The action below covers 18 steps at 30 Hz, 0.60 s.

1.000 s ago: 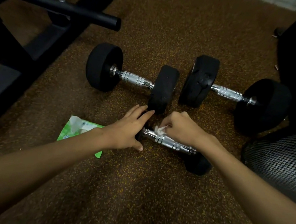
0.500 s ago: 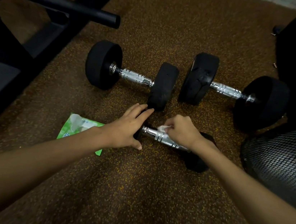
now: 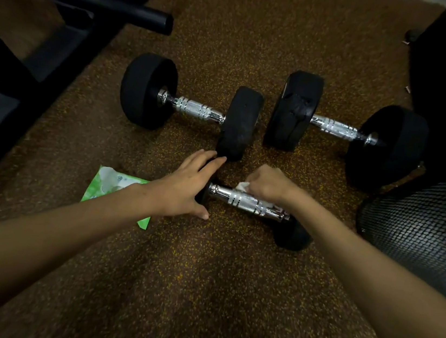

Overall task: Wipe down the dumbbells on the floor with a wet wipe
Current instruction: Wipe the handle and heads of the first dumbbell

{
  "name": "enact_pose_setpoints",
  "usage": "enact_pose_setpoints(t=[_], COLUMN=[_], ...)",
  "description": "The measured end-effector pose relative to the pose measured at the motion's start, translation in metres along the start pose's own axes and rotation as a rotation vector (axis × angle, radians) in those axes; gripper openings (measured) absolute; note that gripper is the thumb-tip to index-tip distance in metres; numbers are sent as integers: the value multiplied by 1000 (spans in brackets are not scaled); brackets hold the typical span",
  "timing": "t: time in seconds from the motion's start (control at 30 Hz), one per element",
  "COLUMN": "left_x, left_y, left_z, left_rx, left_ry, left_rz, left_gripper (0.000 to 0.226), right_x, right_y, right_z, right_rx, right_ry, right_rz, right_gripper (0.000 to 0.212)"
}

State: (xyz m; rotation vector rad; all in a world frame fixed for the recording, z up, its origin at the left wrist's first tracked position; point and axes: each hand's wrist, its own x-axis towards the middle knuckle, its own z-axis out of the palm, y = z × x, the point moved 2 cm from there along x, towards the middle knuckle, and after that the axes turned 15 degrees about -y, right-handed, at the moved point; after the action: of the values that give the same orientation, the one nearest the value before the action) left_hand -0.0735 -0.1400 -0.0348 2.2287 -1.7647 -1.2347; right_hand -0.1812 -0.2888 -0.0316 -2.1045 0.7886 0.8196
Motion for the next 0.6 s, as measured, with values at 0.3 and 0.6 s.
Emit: enact_pose_setpoints(t=[0.3, 0.6], left_x=[-8, -10], left_y=[2, 2], left_z=[5, 7], left_rx=[10, 6], left_ry=[25, 24], left_rz=[18, 34], left_gripper=[115, 114], right_x=[-55, -54], right_y=[15, 30], right_z=[74, 90], right_rx=[-328, -424], right_ry=[392, 461], right_rz=[-271, -363], right_gripper=[55, 41])
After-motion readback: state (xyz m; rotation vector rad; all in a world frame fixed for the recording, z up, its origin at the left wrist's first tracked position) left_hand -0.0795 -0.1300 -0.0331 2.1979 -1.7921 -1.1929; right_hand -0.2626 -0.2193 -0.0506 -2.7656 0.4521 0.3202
